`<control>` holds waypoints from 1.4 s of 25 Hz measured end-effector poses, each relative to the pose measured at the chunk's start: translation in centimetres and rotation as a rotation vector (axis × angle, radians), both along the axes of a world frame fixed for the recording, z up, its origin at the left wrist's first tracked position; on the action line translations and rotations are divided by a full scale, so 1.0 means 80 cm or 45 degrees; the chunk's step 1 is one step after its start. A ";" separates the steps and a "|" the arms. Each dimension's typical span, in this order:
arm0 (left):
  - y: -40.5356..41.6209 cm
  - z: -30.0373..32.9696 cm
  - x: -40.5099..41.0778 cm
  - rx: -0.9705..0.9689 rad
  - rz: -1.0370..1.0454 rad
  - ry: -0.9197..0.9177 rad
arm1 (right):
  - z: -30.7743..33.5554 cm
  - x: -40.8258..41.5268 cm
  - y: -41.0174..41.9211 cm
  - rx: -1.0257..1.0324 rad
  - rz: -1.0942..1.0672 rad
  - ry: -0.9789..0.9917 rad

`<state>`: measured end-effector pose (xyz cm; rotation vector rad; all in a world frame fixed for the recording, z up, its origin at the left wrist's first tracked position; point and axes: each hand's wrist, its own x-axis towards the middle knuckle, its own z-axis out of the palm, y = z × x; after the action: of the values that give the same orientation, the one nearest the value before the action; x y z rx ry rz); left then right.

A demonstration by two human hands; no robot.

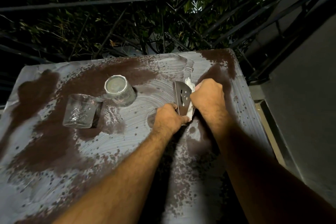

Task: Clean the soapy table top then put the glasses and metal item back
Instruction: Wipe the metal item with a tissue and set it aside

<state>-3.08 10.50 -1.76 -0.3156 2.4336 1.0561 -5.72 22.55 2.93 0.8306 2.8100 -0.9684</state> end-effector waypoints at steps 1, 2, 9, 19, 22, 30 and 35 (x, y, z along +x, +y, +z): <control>-0.001 0.001 0.001 -0.006 -0.002 -0.002 | 0.000 -0.004 0.002 0.005 0.001 -0.032; -0.002 0.002 0.002 -0.015 -0.003 -0.003 | 0.000 -0.007 0.003 0.015 0.008 -0.061; -0.006 0.003 0.002 -0.054 -0.012 0.010 | 0.003 -0.012 -0.004 -0.042 -0.035 -0.050; -0.015 -0.001 0.008 0.017 0.051 0.041 | 0.004 0.003 0.003 -0.299 -0.183 0.148; -0.018 -0.002 0.008 -0.005 0.044 0.050 | -0.012 0.023 -0.011 -0.269 -0.142 0.012; -0.026 -0.004 0.009 0.018 -0.012 0.075 | -0.048 0.040 -0.039 0.020 0.028 0.008; -0.052 0.007 0.001 -0.029 0.125 0.250 | -0.042 0.043 -0.021 0.177 0.132 0.104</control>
<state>-3.01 6.38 -1.22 -0.3576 2.6290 1.1501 -2.29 20.84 -0.46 0.6643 2.9850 -0.8189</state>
